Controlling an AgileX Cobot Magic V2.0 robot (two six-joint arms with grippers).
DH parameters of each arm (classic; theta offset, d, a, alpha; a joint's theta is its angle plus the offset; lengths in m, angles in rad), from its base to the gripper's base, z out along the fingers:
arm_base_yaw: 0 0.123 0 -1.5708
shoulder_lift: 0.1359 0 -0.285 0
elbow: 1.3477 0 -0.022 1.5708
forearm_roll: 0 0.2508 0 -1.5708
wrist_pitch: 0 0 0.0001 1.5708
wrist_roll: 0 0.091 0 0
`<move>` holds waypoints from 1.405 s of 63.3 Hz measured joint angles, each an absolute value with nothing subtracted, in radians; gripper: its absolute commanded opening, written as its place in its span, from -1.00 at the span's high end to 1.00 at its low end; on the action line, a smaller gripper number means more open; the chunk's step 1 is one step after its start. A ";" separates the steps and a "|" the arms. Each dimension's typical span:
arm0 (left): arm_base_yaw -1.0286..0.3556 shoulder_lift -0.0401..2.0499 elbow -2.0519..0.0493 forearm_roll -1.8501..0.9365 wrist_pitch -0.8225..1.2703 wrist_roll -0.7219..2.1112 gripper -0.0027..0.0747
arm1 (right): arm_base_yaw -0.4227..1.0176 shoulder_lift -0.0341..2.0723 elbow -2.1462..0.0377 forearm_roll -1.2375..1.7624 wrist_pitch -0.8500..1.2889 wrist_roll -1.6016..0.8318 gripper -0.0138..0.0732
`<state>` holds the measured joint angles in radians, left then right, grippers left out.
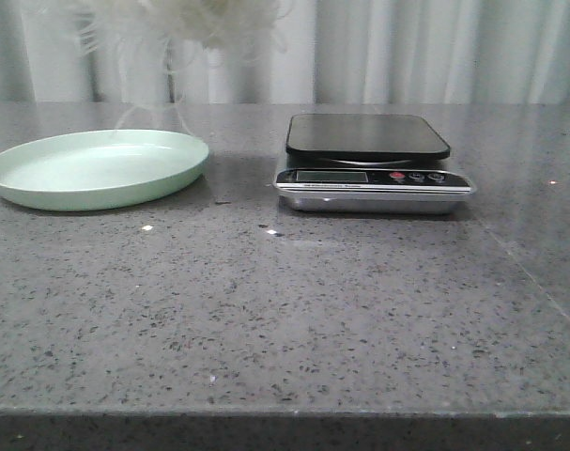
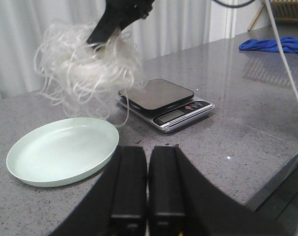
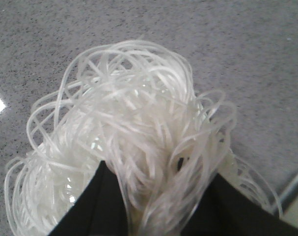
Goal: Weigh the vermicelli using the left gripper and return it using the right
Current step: 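Carry the vermicelli with the right gripper back onto the green plate, then release the vermicelli on the plate and raise the right gripper away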
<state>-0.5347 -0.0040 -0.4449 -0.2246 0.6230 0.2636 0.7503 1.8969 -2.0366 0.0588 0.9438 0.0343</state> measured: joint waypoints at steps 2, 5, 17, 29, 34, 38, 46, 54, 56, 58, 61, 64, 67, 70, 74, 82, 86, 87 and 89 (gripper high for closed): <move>-0.535 -0.004 -0.445 -0.225 0.623 0.264 0.58 | 0.761 1.922 -2.037 0.061 0.930 0.034 0.25; -0.535 -0.004 -0.445 -0.225 0.623 0.264 0.58 | 0.771 1.952 -2.037 0.061 0.910 0.034 0.25; -0.535 -0.004 -0.445 -0.225 0.623 0.264 0.58 | 0.790 2.079 -2.037 0.065 0.847 0.034 0.03; -0.535 -0.004 -0.445 -0.225 0.623 0.264 0.58 | 0.790 2.130 -2.038 0.065 0.819 0.034 -0.70; -0.535 -0.004 -0.445 -0.225 0.623 0.264 0.58 | 0.790 2.130 -2.041 0.067 0.819 0.034 -0.72; -0.535 -0.004 -0.445 -0.225 0.623 0.264 0.58 | 0.790 2.130 -2.060 0.067 0.829 0.034 -0.71; -0.535 -0.004 -0.445 -0.225 0.623 0.264 0.58 | 0.779 2.095 -2.104 0.058 0.882 0.034 -0.71; -0.535 -0.004 -0.445 -0.225 0.623 0.264 0.58 | 0.725 1.986 -2.111 0.056 0.915 0.034 -0.71; -0.535 -0.004 -0.445 -0.225 0.623 0.264 0.58 | 0.708 1.955 -2.111 0.054 0.919 0.034 -0.71; -0.535 -0.004 -0.445 -0.225 0.623 0.264 0.58 | 0.692 1.923 -2.106 0.052 0.919 0.034 -0.71; -0.535 -0.004 -0.445 -0.225 0.623 0.264 0.58 | 0.665 1.861 -2.068 0.049 0.913 0.034 -0.71; -0.535 -0.004 -0.445 -0.225 0.623 0.264 0.58 | 0.651 1.820 -2.031 0.049 0.905 0.034 -0.71; -0.535 -0.004 -0.445 -0.225 0.623 0.264 0.58 | 0.623 1.729 -1.922 0.048 0.864 0.034 -0.71; -0.535 -0.004 -0.445 -0.225 0.623 0.264 0.58 | 0.610 1.686 -1.865 0.048 0.839 0.034 -0.71; -0.535 -0.004 -0.445 -0.225 0.623 0.264 0.58 | 0.579 1.575 -1.712 0.048 0.771 0.034 -0.71; -0.535 -0.004 -0.445 -0.225 0.623 0.264 0.58 | 0.508 1.329 -1.410 0.048 0.652 0.034 -0.71; -0.535 -0.004 -0.445 -0.225 0.623 0.264 0.58 | 0.476 1.198 -1.279 0.038 0.606 0.034 -0.71; -0.535 -0.004 -0.445 -0.225 0.623 0.264 0.58 | 0.465 1.146 -1.214 0.033 0.589 0.034 -0.71; -0.535 -0.004 -0.445 -0.225 0.623 0.264 0.58 | 0.457 1.086 -1.154 0.023 0.579 0.034 -0.71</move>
<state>-0.5347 -0.0040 -0.4449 -0.2246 0.6230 0.2636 0.4568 1.0856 -1.1538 0.0227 0.5787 0.0343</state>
